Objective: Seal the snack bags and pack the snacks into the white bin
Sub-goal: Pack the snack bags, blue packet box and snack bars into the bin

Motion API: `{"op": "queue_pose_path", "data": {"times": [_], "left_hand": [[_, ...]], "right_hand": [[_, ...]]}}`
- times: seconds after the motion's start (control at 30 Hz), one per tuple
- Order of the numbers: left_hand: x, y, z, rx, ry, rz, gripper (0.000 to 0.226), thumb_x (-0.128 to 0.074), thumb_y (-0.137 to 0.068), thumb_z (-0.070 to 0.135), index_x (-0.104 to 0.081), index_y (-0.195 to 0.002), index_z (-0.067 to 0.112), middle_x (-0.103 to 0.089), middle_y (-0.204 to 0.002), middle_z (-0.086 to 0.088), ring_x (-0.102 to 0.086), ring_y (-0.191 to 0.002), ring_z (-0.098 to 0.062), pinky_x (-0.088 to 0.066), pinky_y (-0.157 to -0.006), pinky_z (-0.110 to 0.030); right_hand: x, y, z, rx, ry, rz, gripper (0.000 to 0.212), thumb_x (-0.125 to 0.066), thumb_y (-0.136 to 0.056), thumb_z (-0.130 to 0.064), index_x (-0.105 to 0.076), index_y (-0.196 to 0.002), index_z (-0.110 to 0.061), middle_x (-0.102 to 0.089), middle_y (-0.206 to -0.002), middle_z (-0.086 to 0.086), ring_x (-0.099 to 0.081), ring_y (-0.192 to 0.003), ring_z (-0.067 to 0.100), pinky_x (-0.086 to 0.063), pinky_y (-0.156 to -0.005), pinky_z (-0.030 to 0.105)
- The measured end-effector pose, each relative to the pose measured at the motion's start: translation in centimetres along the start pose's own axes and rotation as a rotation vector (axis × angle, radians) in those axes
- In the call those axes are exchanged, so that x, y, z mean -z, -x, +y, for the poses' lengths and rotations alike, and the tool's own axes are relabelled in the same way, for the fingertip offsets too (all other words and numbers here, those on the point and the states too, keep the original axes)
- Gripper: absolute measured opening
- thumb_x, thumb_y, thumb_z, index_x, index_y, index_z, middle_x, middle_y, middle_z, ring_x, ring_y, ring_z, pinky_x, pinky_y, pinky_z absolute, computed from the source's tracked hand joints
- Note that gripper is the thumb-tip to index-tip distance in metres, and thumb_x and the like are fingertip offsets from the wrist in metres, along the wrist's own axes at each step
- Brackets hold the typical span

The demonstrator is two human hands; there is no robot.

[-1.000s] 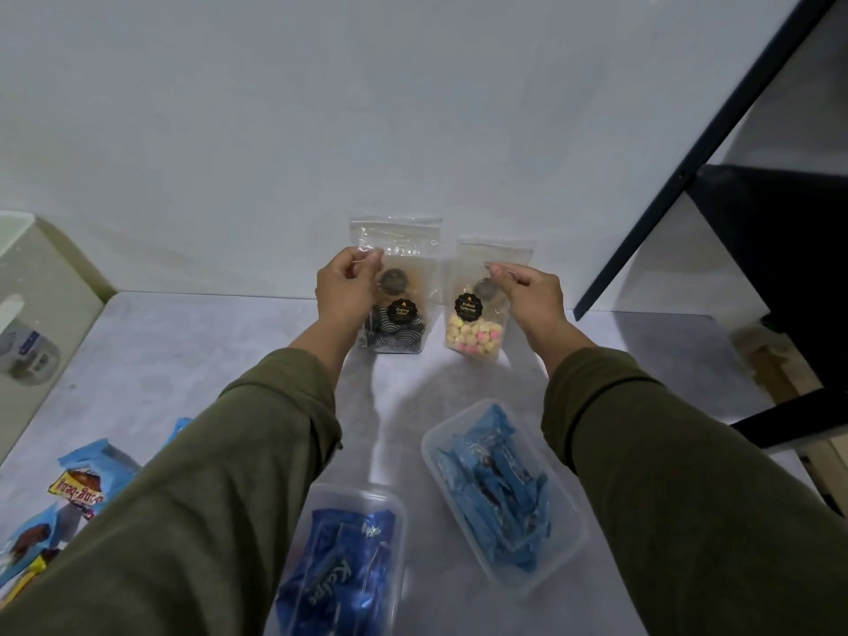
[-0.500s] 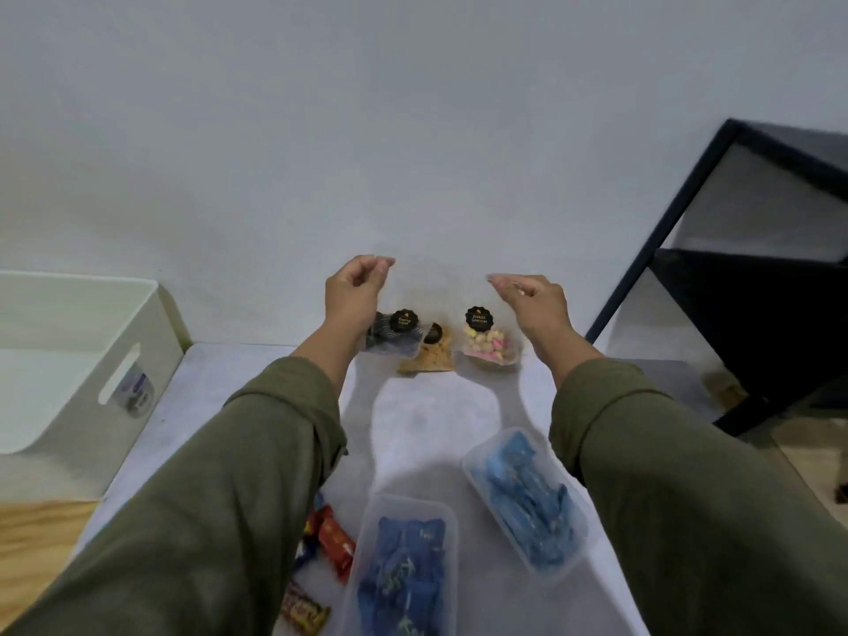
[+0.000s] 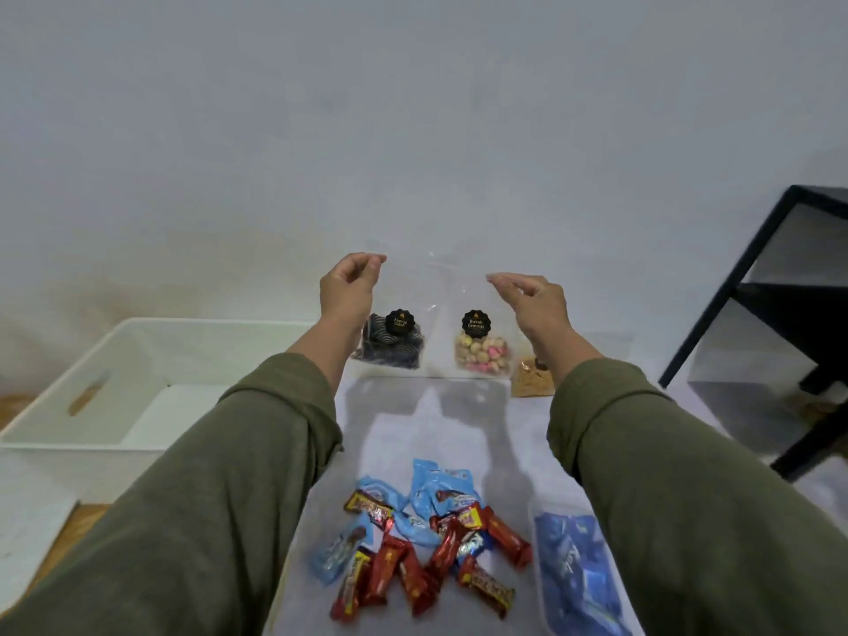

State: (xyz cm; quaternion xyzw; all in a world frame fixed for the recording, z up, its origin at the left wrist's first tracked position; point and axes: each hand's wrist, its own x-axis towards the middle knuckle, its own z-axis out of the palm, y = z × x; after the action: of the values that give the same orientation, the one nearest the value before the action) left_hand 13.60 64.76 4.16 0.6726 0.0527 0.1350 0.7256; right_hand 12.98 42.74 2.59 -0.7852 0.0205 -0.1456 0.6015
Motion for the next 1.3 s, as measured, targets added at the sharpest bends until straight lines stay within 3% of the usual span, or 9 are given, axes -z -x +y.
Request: {"op": "queue_pose_path", "data": {"times": [0.13,0.33,0.43,0.57,0.8,0.9,1.07,1.17,1.3], "left_hand": [[5.5,-1.2,1.4,-0.006,0.011,0.088,0.013,-0.056,-0.095,0.02,-0.065,-0.102,0.017,-0.061,-0.087,0.02,-0.05,-0.078,0.006,-0.04,-0.087,-0.033],[12.4,-3.5,2.1,-0.023,0.025,0.268,0.008,-0.055,-0.094,0.018,-0.063,-0.094,0.019,-0.062,-0.088,0.015,-0.053,-0.086,-0.003,-0.037,-0.084,-0.026],[15.4,-4.6,1.6,-0.018,0.025,0.312,0.012,-0.055,-0.094,0.016,-0.062,-0.086,0.021,-0.063,-0.089,0.012,-0.053,-0.086,-0.005,-0.038,-0.082,-0.021],[18.9,-6.1,-0.6,0.044,0.024,0.35,0.008,-0.055,-0.094,0.018,-0.061,-0.09,0.021,-0.065,-0.1,0.009,-0.054,-0.084,0.0,-0.04,-0.084,-0.028],[24.1,-10.3,-5.9,0.155,0.01,0.263,0.017,-0.056,-0.094,0.017,-0.06,-0.08,0.025,-0.064,-0.099,0.008,-0.056,-0.097,-0.008,-0.039,-0.09,-0.025],[26.0,-12.2,-8.7,0.213,0.001,0.22,0.009,-0.055,-0.094,0.019,-0.062,-0.089,0.022,-0.064,-0.1,0.011,-0.055,-0.09,0.0,-0.039,-0.092,-0.035],[28.9,-14.6,-13.3,0.297,-0.01,0.177,0.009,-0.054,-0.095,0.021,-0.063,-0.098,0.02,-0.064,-0.096,0.016,-0.056,-0.091,0.003,-0.042,-0.101,-0.044],[30.0,-15.8,-14.8,0.334,0.01,0.168,0.01,-0.054,-0.095,0.021,-0.062,-0.1,0.02,-0.063,-0.094,0.018,-0.056,-0.09,0.003,-0.042,-0.102,-0.045],[30.7,-16.8,-15.3,0.309,0.042,0.171,0.015,-0.053,-0.095,0.014,-0.061,-0.107,0.01,-0.063,-0.105,0.003,-0.058,-0.096,-0.009,-0.038,-0.104,-0.051]], "right_hand": [[-5.7,0.5,-2.7,0.02,-0.086,-0.087,0.014,-0.065,-0.087,-0.027,-0.073,-0.078,-0.035,-0.06,-0.108,-0.01,-0.054,-0.116,0.02,-0.042,-0.104,0.038],[-13.8,0.4,-5.1,0.003,-0.155,-0.234,0.014,-0.063,-0.088,-0.023,-0.072,-0.097,-0.016,-0.066,-0.117,0.004,-0.057,-0.107,0.016,-0.04,-0.081,0.018],[-17.4,0.4,-5.6,-0.012,-0.18,-0.271,0.018,-0.06,-0.09,-0.019,-0.071,-0.102,-0.01,-0.066,-0.107,0.001,-0.056,-0.099,0.013,-0.041,-0.081,0.021],[-22.2,0.9,-4.7,-0.068,-0.194,-0.301,0.019,-0.058,-0.092,-0.017,-0.07,-0.104,-0.008,-0.064,-0.096,-0.006,-0.054,-0.091,0.007,-0.041,-0.076,0.023],[-29.9,0.4,-2.0,-0.171,-0.185,-0.269,0.013,-0.057,-0.092,-0.015,-0.067,-0.085,-0.019,-0.065,-0.091,-0.009,-0.052,-0.081,0.001,-0.04,-0.079,0.026],[-33.3,0.2,-0.3,-0.214,-0.183,-0.25,0.018,-0.056,-0.092,-0.016,-0.063,-0.077,-0.021,-0.064,-0.089,-0.012,-0.055,-0.085,0.008,-0.04,-0.085,0.027],[-37.2,-0.2,1.5,-0.255,-0.154,-0.235,0.015,-0.054,-0.094,-0.019,-0.063,-0.081,-0.02,-0.065,-0.099,-0.008,-0.057,-0.09,0.014,-0.042,-0.069,0.02],[-38.7,-0.6,2.1,-0.297,-0.155,-0.242,0.016,-0.053,-0.095,-0.022,-0.064,-0.082,-0.023,-0.064,-0.095,-0.012,-0.06,-0.092,0.016,-0.043,-0.074,0.028],[-40.1,-1.0,2.5,-0.327,-0.184,-0.233,0.016,-0.054,-0.094,-0.024,-0.064,-0.082,-0.023,-0.063,-0.095,-0.009,-0.058,-0.095,0.019,-0.043,-0.073,0.03]]}}
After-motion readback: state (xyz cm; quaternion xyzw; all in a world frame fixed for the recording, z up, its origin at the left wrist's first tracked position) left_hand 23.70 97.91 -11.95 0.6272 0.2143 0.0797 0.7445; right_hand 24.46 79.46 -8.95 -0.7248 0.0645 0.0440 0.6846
